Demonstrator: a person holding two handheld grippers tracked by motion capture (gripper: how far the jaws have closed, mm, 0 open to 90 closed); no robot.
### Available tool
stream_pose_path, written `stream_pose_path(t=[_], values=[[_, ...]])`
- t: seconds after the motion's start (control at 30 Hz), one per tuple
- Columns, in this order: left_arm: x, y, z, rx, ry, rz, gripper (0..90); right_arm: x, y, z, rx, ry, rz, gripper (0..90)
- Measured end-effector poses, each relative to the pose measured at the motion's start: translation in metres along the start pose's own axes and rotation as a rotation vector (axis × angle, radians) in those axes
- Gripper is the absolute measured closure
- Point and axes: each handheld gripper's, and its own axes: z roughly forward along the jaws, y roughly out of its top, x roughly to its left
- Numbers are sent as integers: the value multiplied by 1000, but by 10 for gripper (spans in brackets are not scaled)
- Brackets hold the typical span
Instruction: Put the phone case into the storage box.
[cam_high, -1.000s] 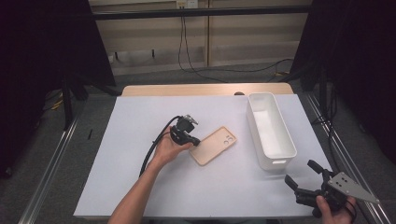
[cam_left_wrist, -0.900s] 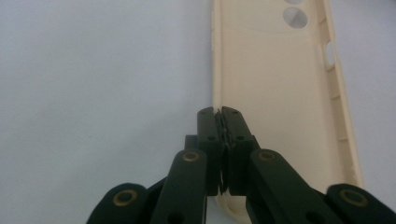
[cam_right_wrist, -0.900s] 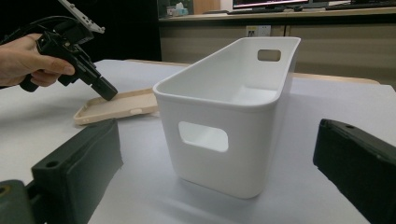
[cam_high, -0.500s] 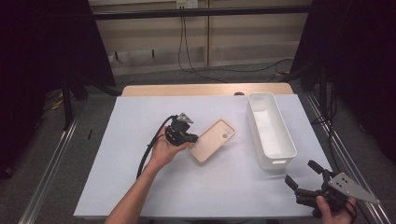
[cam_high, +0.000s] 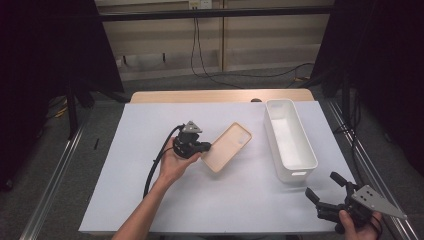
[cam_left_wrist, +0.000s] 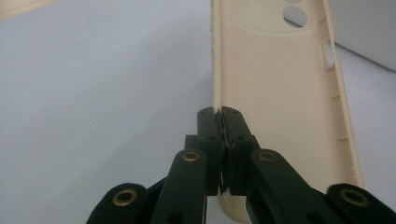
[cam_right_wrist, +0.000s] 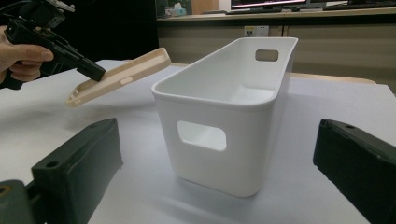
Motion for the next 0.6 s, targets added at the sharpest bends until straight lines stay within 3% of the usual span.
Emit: stream_pose_path(t=[0.17,0.33,0.47,0.6], values=[[-3,-3,-6,-27,-7,-12,878,0,0,0,2,-1,-1,8],[-6,-6,-13,-70,14,1,878,0,0,0,0,-2,2,9],[-9,-8,-16,-101,25,-21,878,0,0,0,-1,-1,5,8],[-12,-10,-21,-130,43,-17,878,0,0,0,-2,0,4,8]])
